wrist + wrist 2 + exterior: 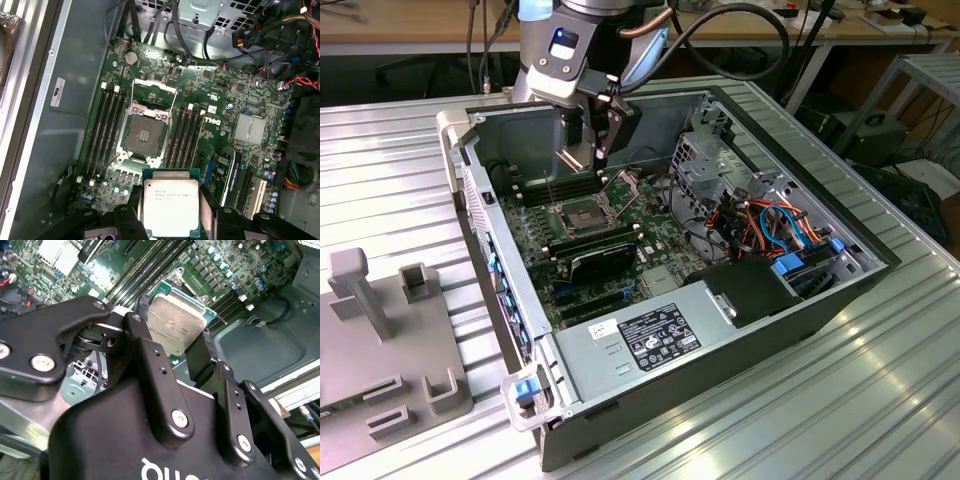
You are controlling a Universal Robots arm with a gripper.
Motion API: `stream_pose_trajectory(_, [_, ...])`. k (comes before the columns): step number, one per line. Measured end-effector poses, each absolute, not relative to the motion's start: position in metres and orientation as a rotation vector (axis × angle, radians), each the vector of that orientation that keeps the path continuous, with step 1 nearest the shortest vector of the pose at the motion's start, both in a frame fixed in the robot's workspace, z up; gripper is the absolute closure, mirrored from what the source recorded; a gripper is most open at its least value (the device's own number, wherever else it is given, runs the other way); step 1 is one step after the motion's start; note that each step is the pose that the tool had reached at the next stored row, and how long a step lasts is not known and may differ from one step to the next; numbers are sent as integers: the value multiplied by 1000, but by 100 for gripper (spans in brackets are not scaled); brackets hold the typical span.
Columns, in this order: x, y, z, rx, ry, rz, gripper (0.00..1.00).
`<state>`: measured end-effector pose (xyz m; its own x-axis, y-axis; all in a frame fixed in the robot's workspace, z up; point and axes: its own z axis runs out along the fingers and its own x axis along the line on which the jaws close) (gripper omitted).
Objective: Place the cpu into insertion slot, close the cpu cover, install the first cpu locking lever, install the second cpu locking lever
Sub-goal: 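Place the cpu into insertion slot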
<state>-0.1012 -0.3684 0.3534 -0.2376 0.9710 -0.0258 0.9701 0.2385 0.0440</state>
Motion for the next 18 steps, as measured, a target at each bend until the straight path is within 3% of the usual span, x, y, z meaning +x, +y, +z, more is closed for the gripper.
stream_pose_trajectory(18, [-96,-359,338,2067,2302,23,45])
